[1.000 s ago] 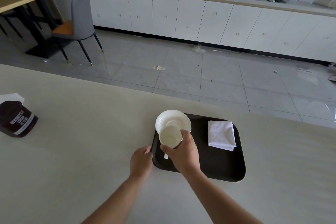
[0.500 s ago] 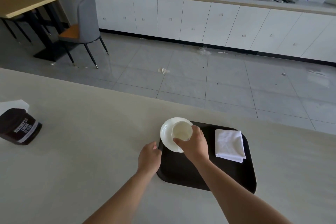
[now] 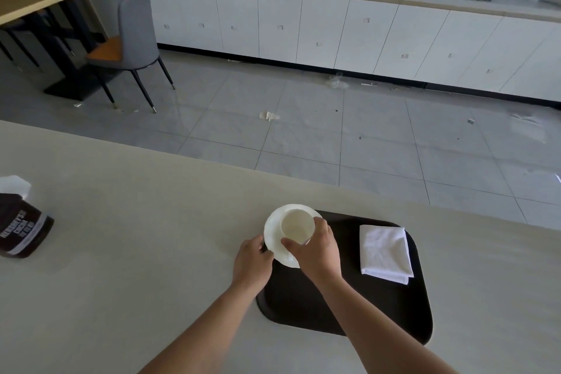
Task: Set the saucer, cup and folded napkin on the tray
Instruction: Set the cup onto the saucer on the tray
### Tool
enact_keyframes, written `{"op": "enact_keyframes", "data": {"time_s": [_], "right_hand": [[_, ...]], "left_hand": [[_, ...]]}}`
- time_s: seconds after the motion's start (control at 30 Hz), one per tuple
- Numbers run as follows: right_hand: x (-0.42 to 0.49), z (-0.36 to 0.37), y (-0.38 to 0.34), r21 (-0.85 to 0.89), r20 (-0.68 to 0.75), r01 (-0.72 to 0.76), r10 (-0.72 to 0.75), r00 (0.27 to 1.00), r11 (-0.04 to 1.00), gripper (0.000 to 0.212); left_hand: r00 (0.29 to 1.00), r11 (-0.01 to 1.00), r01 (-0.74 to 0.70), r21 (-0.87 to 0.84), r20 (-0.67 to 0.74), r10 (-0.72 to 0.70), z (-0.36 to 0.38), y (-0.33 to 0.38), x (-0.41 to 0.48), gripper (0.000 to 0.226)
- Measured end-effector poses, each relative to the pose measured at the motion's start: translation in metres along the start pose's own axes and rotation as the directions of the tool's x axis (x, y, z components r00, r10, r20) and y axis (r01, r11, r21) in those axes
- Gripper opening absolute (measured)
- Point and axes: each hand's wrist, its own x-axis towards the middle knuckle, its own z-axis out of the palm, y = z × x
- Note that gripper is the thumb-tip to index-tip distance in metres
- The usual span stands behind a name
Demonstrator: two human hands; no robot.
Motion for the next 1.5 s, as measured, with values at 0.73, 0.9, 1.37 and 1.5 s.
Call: {"op": "enact_keyframes", "data": {"time_s": [0.73,0.9,1.37,1.5], "right_hand": [[0.013,-0.011,0.044,0.154,-0.029,-0.264,0.271,0.962,0.952,0.023],[0.016,-0.012,0.046,0.187,-0.049,-0.26,0.273,0.961,0.948,0.026],[0.016,-0.011,0.054,0.217,-0.062,-0.214,0.232,0.971,0.952,0.025],[0.017,-0.012,0.053,0.214,-0.063,-0.199,0.217,0.974,0.956,0.03]], "left_hand": [[0.997,0.995,-0.026,0.101,-0.075,0.033,0.0,0.007,0.018,0.032],[0.997,0.997,-0.033,0.069,-0.072,0.038,-0.001,0.005,0.014,0.036],[0.995,0.996,-0.066,0.057,-0.067,0.069,-0.002,0.005,0.014,0.037],[0.996,0.997,-0.063,0.053,-0.06,0.066,-0.003,0.005,0.014,0.038]]}}
